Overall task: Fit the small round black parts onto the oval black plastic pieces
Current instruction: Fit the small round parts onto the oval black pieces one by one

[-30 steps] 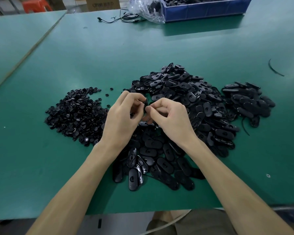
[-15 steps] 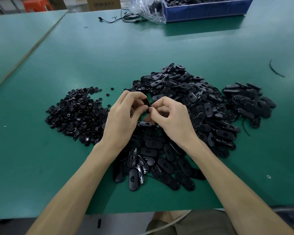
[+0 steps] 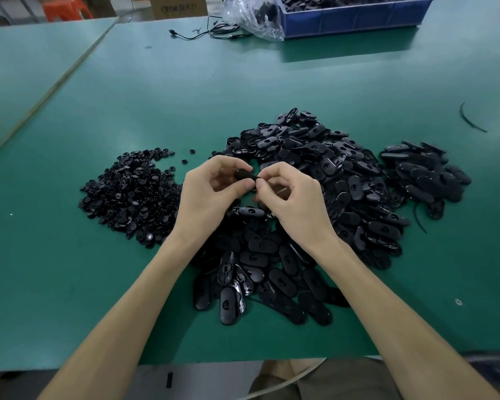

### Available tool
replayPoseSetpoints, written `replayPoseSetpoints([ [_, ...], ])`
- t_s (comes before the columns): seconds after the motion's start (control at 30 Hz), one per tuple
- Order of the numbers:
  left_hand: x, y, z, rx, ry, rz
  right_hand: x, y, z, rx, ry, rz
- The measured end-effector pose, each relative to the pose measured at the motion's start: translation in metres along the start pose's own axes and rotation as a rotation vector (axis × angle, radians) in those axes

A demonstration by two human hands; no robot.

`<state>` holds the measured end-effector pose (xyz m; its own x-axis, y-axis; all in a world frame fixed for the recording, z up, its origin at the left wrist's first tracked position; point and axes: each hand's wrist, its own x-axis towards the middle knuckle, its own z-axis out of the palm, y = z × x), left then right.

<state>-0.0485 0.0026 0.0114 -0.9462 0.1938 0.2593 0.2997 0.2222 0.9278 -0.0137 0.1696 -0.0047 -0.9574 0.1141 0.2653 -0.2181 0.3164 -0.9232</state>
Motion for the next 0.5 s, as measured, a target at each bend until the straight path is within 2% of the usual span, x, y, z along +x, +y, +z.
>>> replayPoseSetpoints([
  [0.3, 0.0013, -0.002, -0.0058, -0.283, -0.092, -0.164, 0.0007, -0.0026, -0.0003, 0.037, 0.006, 0.007],
  [0.5, 0.0017, -0.0033, -0.007, -0.343, -0.124, -0.193, 0.0016, -0.0019, -0.0011, 0.056, 0.006, 0.01],
])
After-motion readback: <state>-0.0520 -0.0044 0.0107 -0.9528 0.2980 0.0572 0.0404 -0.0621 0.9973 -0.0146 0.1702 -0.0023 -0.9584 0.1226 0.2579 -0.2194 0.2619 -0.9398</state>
